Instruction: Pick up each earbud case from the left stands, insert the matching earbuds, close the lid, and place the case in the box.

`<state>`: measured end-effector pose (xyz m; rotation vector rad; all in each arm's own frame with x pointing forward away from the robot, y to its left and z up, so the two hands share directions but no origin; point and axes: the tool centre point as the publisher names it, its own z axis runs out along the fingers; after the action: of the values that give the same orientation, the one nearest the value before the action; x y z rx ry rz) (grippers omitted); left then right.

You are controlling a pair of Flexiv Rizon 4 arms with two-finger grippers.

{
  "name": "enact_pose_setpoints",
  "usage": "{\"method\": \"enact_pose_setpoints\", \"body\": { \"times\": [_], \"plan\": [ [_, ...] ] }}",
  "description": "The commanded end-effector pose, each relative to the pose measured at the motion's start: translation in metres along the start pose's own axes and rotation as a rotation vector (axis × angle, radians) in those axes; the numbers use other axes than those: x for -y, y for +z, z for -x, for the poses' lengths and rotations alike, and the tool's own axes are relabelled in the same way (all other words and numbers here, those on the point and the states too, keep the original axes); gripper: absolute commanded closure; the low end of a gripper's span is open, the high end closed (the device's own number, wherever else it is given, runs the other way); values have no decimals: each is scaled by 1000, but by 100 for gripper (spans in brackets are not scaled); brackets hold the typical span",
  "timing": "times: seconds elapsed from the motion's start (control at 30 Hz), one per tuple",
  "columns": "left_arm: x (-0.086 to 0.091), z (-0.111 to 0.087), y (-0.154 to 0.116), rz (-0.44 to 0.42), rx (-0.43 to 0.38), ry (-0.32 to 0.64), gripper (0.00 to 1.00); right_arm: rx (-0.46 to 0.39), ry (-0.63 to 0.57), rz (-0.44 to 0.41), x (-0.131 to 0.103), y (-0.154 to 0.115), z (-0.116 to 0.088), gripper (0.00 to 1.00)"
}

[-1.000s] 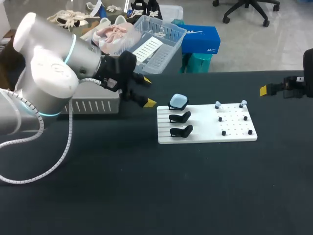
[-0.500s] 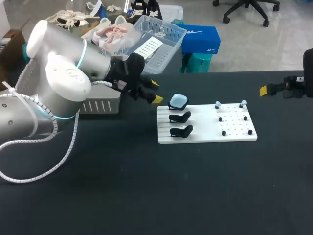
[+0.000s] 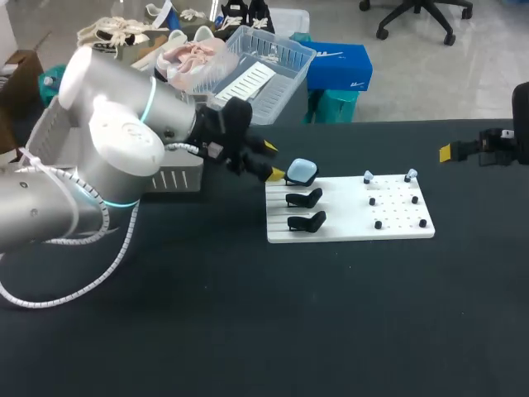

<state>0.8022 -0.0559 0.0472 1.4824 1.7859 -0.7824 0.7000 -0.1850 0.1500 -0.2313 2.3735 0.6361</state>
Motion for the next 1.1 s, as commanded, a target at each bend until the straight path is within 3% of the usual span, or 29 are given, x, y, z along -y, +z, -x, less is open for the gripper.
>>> {"method": "enact_pose_setpoints", "body": {
  "times": [0.03,0.17,0.83,1.1],
  "plan": [
    [1,-1,1,-13,7,0,22,0,0,0,0,0,0,0],
    [2,0,7,-17,10,0,14,0,0,0,0,0,0,0],
    [1,2,34,10,18,-11,20,0,0,0,0,0,0,0],
    [-1,2,41,19,20,-29,29,0,0,0,0,0,0,0]
  ]
}}
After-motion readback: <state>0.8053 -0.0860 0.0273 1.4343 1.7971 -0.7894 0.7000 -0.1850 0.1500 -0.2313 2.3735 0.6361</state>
